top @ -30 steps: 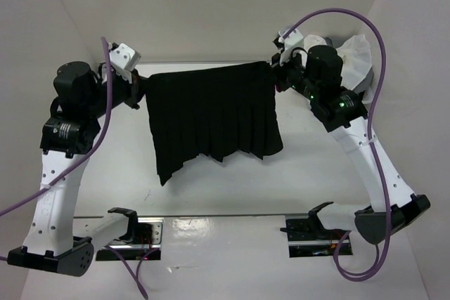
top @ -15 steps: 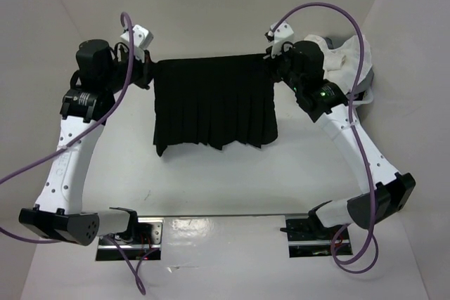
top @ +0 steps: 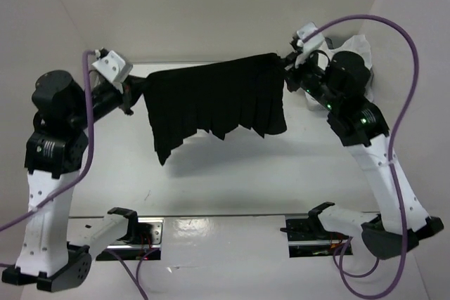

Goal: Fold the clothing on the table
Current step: Flatten the skirt out

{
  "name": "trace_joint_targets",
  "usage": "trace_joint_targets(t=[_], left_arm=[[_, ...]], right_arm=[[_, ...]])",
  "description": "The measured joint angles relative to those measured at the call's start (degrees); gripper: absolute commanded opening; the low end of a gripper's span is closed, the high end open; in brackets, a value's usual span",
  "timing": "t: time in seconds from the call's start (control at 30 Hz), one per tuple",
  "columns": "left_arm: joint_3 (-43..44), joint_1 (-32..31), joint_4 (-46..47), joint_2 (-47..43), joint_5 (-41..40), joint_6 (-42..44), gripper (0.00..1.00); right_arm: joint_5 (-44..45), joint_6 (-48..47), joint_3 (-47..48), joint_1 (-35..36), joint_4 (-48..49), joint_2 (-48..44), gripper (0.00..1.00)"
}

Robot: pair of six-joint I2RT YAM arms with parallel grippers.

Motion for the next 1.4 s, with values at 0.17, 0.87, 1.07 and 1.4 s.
trace_joint_targets(t=[0.17,0.87,1.07,1.4], left_arm=[[-3.67,0.00,-5.27,-7.98,4.28,3.17,0.06],[-23.39,1.09,-4.17,10.29,7.02,9.94,0.08],[-22.36,4.50,2.08,25.09,7.23,11.37,0.15],[-10.16,10.54,7.43,43.08,3.34,15.06,0.58]], right_arm=[[-9.49,-1.57,-0.33,-1.07,-6.67,-7.65,0.00],[-12.31,-6.25,-21.66,-5.27,-7.98,1.62,0.00],[-12.35,-6.67,-22.34,-6.73,-1.11,14.97,0.00],[-6.60,-7.54,-12.37,-10.78,4.68,33.18,0.56]])
